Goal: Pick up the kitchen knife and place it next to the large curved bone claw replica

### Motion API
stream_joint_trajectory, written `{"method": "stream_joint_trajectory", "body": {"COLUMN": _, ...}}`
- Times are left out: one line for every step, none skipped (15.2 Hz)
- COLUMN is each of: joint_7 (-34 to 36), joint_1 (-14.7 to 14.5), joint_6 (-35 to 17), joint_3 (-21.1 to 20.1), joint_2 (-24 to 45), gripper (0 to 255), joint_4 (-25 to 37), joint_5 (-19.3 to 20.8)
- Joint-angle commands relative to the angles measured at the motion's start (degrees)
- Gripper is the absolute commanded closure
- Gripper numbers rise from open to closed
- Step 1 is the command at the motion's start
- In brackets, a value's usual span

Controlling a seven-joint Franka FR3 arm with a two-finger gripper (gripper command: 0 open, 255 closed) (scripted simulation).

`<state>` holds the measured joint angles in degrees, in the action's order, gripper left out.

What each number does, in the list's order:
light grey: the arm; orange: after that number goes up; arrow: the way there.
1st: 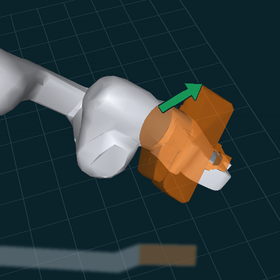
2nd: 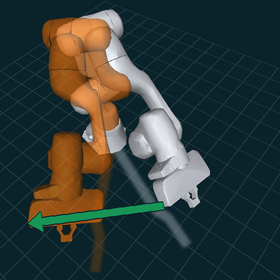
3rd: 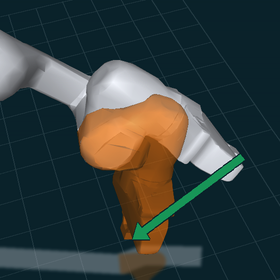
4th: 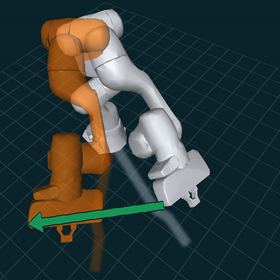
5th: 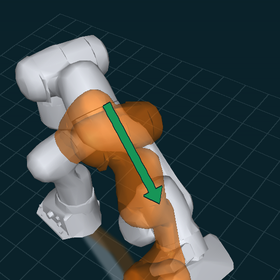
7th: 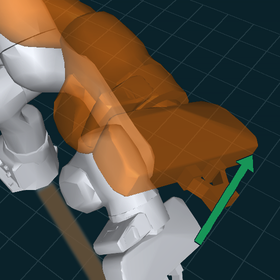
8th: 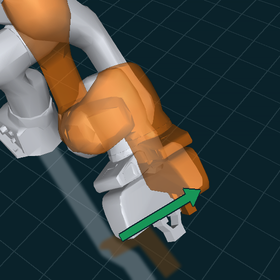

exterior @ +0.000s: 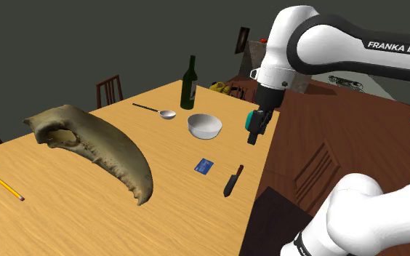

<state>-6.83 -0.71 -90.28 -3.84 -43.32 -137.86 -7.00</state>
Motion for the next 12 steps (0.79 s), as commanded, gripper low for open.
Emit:
{"method": "stream_joint_trajectory", "body": {"joint_7": 0.0, "joint_1": 0.0, "joint_6": 0.0, "joint_3": 0.0, "joint_2": 0.0, "gripper": 0, "joint_4": 0.0, "joint_5": 0.0}}
{"method": "stream_joint_trajectory", "body": {"joint_7": 5.2, "joint_1": 1.5, "joint_6": -2.0, "joint_3": -1.7, "joint_2": 0.3, "gripper": 0, "joint_4": -1.5, "joint_5": -0.6}}
{"method": "stream_joint_trajectory", "body": {"joint_7": 10.3, "joint_1": 3.1, "joint_6": -4.1, "joint_3": -3.4, "joint_2": 0.7, "gripper": 0, "joint_4": -3.0, "joint_5": -1.2}}
{"method": "stream_joint_trajectory", "body": {"joint_7": 15.4, "joint_1": 4.8, "joint_6": -6.1, "joint_3": -5.1, "joint_2": 1.3, "gripper": 0, "joint_4": -4.3, "joint_5": -1.8}}
{"method": "stream_joint_trajectory", "body": {"joint_7": 20.5, "joint_1": 6.3, "joint_6": -8.0, "joint_3": -6.8, "joint_2": 1.9, "gripper": 0, "joint_4": -5.5, "joint_5": -2.3}}
{"method": "stream_joint_trajectory", "body": {"joint_7": 25.6, "joint_1": 7.9, "joint_6": -10.0, "joint_3": -8.5, "joint_2": 2.6, "gripper": 0, "joint_4": -6.7, "joint_5": -2.8}}
{"method": "stream_joint_trajectory", "body": {"joint_7": 30.7, "joint_1": 9.6, "joint_6": -11.9, "joint_3": -10.2, "joint_2": 3.4, "gripper": 0, "joint_4": -7.8, "joint_5": -3.2}}
{"method": "stream_joint_trajectory", "body": {"joint_7": 35.8, "joint_1": 11.2, "joint_6": -13.8, "joint_3": -11.9, "joint_2": 4.3, "gripper": 0, "joint_4": -8.8, "joint_5": -3.6}}
{"method": "stream_joint_trajectory", "body": {"joint_7": 40.9, "joint_1": 12.9, "joint_6": -15.7, "joint_3": -13.5, "joint_2": 5.2, "gripper": 0, "joint_4": -9.7, "joint_5": -4.0}}
{"method": "stream_joint_trajectory", "body": {"joint_7": 45.9, "joint_1": 14.6, "joint_6": -17.5, "joint_3": -15.2, "joint_2": 6.2, "gripper": 0, "joint_4": -10.6, "joint_5": -4.3}}
{"method": "stream_joint_trajectory", "body": {"joint_7": 51.0, "joint_1": 16.3, "joint_6": -19.3, "joint_3": -16.8, "joint_2": 7.3, "gripper": 0, "joint_4": -11.5, "joint_5": -4.6}}
{"method": "stream_joint_trajectory", "body": {"joint_7": 56.1, "joint_1": 18.0, "joint_6": -21.1, "joint_3": -18.4, "joint_2": 8.4, "gripper": 0, "joint_4": -12.3, "joint_5": -4.9}}
